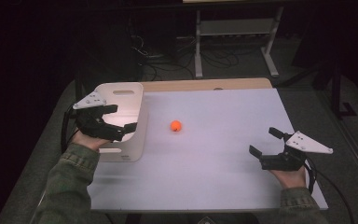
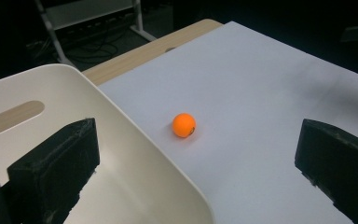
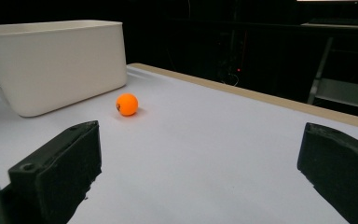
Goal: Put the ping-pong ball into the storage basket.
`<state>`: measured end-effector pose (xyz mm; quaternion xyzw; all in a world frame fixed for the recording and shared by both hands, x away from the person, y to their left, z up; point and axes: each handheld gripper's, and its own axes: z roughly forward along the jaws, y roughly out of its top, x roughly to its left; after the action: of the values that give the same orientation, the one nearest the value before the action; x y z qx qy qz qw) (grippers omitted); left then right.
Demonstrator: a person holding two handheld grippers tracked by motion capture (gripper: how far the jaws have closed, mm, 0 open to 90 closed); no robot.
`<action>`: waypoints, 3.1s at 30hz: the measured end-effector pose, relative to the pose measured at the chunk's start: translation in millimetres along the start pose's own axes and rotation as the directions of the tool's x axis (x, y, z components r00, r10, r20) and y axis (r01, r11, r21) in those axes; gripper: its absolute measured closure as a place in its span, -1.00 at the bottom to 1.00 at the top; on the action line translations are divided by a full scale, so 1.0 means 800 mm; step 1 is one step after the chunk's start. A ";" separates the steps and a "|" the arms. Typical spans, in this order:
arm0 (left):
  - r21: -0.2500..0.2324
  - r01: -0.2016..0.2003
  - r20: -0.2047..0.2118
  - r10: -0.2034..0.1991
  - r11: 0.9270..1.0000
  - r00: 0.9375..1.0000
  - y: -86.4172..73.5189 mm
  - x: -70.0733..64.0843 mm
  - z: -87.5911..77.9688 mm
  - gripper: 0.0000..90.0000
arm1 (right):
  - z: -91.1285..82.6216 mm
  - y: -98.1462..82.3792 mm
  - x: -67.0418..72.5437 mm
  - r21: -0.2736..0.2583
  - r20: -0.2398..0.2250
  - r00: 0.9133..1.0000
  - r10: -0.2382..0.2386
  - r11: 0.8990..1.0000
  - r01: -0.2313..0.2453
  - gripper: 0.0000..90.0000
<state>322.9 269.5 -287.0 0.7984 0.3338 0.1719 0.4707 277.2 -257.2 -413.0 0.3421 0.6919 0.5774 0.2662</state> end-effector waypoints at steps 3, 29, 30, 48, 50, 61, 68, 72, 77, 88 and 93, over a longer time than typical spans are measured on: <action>0.023 0.004 0.008 -0.004 1.000 1.000 0.005 0.002 0.004 -1.00 | 0.000 0.000 0.001 -0.001 0.001 1.000 0.003 1.000 -0.003 -1.00; 0.246 0.002 0.061 -0.018 0.969 0.998 0.051 0.025 0.044 -1.00 | 0.003 -0.001 0.003 0.010 -0.015 1.000 -0.007 1.000 0.007 -1.00; 0.254 0.000 0.064 -0.017 0.967 0.998 0.052 0.025 0.046 -1.00 | 0.003 -0.001 0.003 0.011 -0.015 1.000 -0.008 1.000 0.008 -1.00; 0.375 -0.032 0.118 -0.013 0.926 0.993 0.075 0.024 0.095 -1.00 | 0.003 -0.001 0.004 0.006 -0.025 1.000 -0.007 1.000 0.007 -1.00; 0.391 -0.035 0.120 -0.013 0.920 0.993 0.077 0.024 0.100 -1.00 | 0.003 -0.001 0.004 0.007 -0.026 1.000 -0.003 1.000 0.004 -1.00; 0.432 -0.042 0.121 -0.011 0.901 0.993 0.090 0.020 0.119 -1.00 | 0.002 -0.001 0.003 0.002 -0.023 1.000 0.005 1.000 -0.005 -1.00; 0.449 -0.065 0.124 0.010 0.891 0.992 0.100 0.009 0.134 -1.00 | 0.000 -0.002 0.002 0.003 -0.017 1.000 0.007 1.000 -0.007 -1.00; 0.463 -0.071 0.132 0.010 0.884 0.991 0.104 0.006 0.142 -1.00 | 0.000 -0.002 0.001 0.001 -0.014 1.000 0.010 1.000 -0.010 -1.00; 0.482 -0.076 0.133 0.013 0.873 0.991 0.107 0.005 0.152 -1.00 | -0.001 -0.002 0.001 0.001 -0.015 1.000 0.010 1.000 -0.010 -1.00; 0.524 -0.074 0.141 -0.001 0.848 0.990 0.107 0.007 0.178 -1.00 | -0.001 -0.002 0.001 0.001 -0.022 1.000 0.018 1.000 -0.018 -1.00; 0.555 -0.070 0.152 -0.018 0.829 0.988 0.104 0.009 0.197 -1.00 | -0.001 -0.002 0.001 0.000 -0.026 0.999 0.021 1.000 -0.021 -1.00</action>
<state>452.1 146.3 -293.6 0.9162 0.3221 0.0124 0.2381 275.9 -257.3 -414.5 0.3416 0.6915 0.5848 0.2511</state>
